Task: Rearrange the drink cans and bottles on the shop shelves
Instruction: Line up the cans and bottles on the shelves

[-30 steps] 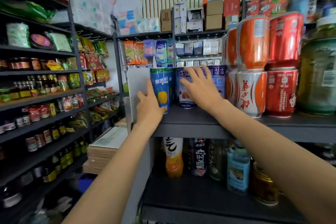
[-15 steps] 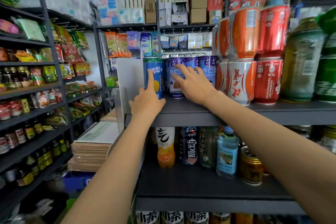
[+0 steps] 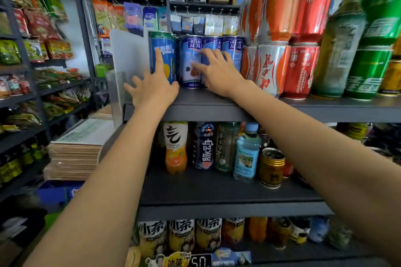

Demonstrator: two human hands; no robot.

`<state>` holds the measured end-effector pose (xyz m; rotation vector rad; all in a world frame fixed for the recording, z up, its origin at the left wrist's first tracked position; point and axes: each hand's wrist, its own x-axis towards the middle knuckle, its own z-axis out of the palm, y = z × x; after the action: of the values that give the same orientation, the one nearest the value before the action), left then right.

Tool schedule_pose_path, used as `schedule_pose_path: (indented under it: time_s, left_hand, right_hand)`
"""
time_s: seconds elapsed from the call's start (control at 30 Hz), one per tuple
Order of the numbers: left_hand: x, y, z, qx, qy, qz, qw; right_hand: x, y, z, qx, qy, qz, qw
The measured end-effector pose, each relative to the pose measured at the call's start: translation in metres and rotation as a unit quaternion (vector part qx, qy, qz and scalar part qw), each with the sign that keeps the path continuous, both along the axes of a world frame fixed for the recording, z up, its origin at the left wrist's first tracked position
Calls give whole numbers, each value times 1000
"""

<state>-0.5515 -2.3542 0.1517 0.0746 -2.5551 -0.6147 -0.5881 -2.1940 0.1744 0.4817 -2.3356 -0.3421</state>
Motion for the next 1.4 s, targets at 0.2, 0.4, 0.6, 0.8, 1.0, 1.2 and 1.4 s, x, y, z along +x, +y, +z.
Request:
schedule_pose_path:
  time_s: [0.2, 0.4, 0.6, 0.8, 1.0, 1.2, 1.4]
  left_hand:
    - [44, 6, -65, 159, 436, -113, 878]
    - [32, 24, -192, 152, 230, -136, 952]
    - [-30, 27, -177, 322, 62, -72, 942]
    - [-41, 37, -194, 313, 36, 2, 949]
    - [2, 46, -200, 289, 50, -66, 954]
    - [18, 60, -193, 286, -33, -85, 954]
    - [31, 74, -201, 279, -54, 22, 958]
  right_hand:
    - [117, 19, -63, -305, 200, 242, 899]
    - [122, 43, -191, -323, -5, 166, 932]
    - [96, 68, -226, -345, -36, 76, 935]
    - [96, 104, -242, -315, -39, 24, 948]
    - [95, 122, -221, -336, -5, 45, 941]
    - [65, 119, -184, -327, -125, 19, 936]
    - [55, 118, -186, -343, -113, 42, 932]
